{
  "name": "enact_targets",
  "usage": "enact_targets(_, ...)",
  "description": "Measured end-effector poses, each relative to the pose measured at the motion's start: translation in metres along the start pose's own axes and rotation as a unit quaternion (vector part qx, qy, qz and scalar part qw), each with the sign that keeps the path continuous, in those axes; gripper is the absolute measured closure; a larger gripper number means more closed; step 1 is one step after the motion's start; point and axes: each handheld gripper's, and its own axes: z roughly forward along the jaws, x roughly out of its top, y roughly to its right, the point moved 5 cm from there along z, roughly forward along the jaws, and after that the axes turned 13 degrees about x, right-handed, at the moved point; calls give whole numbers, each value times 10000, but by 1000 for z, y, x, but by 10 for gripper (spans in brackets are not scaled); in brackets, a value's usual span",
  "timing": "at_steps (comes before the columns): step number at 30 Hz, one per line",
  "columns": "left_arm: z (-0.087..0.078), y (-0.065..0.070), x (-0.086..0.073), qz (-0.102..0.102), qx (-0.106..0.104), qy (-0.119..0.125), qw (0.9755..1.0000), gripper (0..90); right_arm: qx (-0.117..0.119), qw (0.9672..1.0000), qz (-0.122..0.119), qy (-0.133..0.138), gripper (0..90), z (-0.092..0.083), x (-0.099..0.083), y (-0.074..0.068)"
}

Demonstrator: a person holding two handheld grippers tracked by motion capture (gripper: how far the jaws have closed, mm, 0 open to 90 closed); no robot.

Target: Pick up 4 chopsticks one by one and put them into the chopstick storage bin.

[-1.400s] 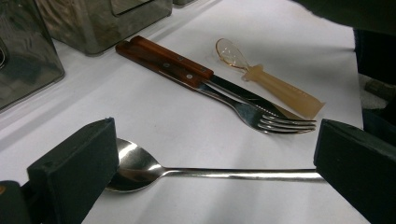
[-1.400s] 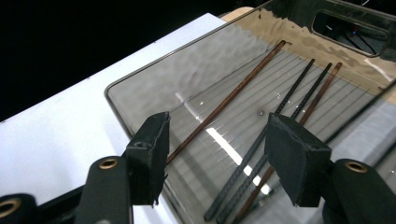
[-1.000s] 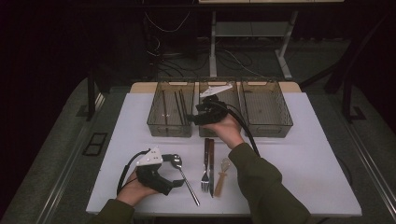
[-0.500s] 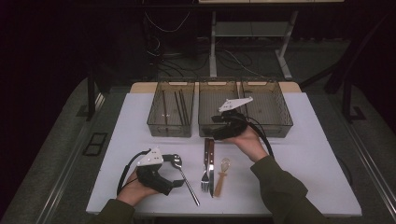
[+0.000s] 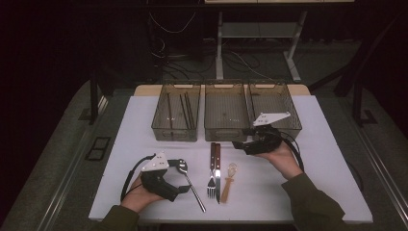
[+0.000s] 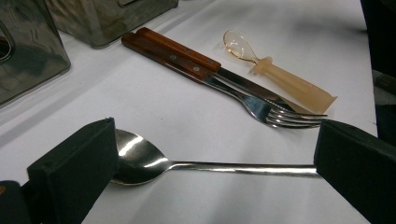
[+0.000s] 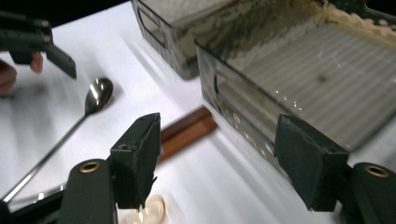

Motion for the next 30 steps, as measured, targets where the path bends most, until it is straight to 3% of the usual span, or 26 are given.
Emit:
enact_targets(19,0,1,0,47,36,-31,10000,0,-197,9996,171,-128,297,-48,-75,-7)
enact_targets(24,0,1,0,60,43,-42,10000,0,-116,9993,344,17,293,-58,-92,-12)
enact_targets(30,0,1,0,71,63,-42,9999,0,-200,9986,456,165,283,-68,-109,-16)
